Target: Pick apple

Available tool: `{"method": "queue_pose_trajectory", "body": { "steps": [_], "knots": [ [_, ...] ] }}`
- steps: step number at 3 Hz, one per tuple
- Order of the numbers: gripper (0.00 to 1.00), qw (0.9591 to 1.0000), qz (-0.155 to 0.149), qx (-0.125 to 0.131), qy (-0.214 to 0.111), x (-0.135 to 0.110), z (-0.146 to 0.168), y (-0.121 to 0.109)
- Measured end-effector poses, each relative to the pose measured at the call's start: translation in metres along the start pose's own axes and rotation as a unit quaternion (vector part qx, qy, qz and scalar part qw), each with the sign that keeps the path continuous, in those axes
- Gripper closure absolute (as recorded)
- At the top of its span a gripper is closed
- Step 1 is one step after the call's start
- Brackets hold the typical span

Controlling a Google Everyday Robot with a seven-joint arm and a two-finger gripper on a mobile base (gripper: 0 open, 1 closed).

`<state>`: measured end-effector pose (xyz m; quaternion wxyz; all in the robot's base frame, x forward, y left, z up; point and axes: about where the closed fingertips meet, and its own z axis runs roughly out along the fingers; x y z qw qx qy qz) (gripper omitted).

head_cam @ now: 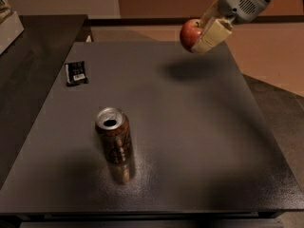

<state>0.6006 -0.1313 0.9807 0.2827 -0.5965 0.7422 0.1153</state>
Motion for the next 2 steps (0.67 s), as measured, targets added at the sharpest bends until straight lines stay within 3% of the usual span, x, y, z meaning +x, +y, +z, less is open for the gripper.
{"method": "queue_pose_trajectory", "body": {
  "steps": [1,2],
  "knots": [
    [1.00,0.9997,-0.020,0.005,-0.013,-0.0132,-0.0106,0.0079],
    [1.00,0.9997,-0.021,0.005,-0.014,-0.0141,-0.0102,0.0087]
  ]
}}
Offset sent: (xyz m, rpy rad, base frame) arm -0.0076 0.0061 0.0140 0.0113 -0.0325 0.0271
